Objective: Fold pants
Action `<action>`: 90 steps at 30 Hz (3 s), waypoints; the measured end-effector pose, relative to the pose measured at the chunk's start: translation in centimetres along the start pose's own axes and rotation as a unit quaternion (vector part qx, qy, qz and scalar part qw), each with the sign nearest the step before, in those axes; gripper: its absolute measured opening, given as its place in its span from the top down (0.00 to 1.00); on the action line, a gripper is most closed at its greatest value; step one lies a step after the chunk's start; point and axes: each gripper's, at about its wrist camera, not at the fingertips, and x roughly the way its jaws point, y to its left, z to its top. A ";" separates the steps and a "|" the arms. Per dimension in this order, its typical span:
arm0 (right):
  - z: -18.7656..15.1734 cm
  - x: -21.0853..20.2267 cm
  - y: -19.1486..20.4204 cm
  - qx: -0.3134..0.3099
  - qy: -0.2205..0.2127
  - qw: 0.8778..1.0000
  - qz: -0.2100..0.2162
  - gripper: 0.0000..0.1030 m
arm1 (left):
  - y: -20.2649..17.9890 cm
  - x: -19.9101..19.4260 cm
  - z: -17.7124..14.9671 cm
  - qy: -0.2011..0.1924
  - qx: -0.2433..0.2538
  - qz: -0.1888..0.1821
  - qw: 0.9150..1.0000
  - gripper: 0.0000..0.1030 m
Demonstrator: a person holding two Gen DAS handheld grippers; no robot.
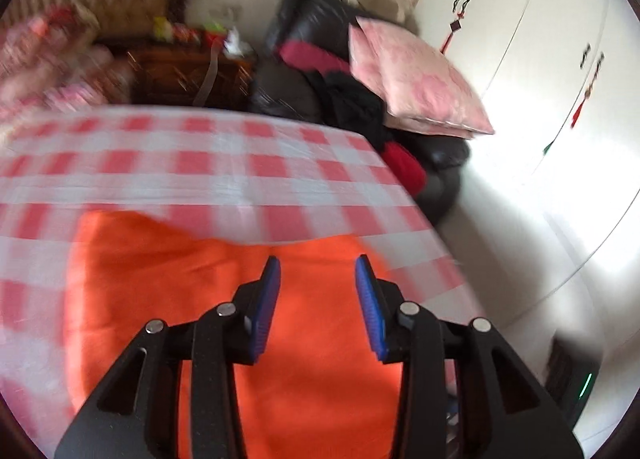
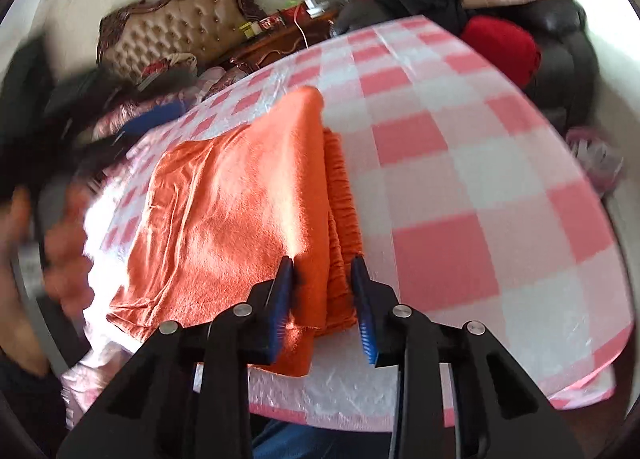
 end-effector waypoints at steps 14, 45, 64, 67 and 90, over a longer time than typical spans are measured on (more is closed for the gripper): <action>1.2 -0.3 6.9 -0.159 -0.033 0.982 -0.097 0.67 | 1.1 -4.8 -12.0 0.050 0.089 0.045 0.994 0.77; 9.0 7.8 4.7 -0.160 0.011 0.977 -0.142 0.58 | 6.1 -8.2 -12.9 0.004 0.010 0.081 0.997 0.90; 9.0 7.8 4.5 -0.164 0.005 0.977 -0.136 0.55 | 9.8 -12.3 -13.2 0.001 -0.035 0.062 0.998 0.97; 8.9 7.9 4.5 -0.163 0.003 0.977 -0.139 0.54 | 8.5 -12.4 -12.7 -0.012 -0.001 0.085 0.996 0.80; 1.1 2.4 10.3 -0.215 -0.045 0.965 -0.146 0.48 | 8.7 1.9 0.5 0.057 0.044 0.101 0.992 0.74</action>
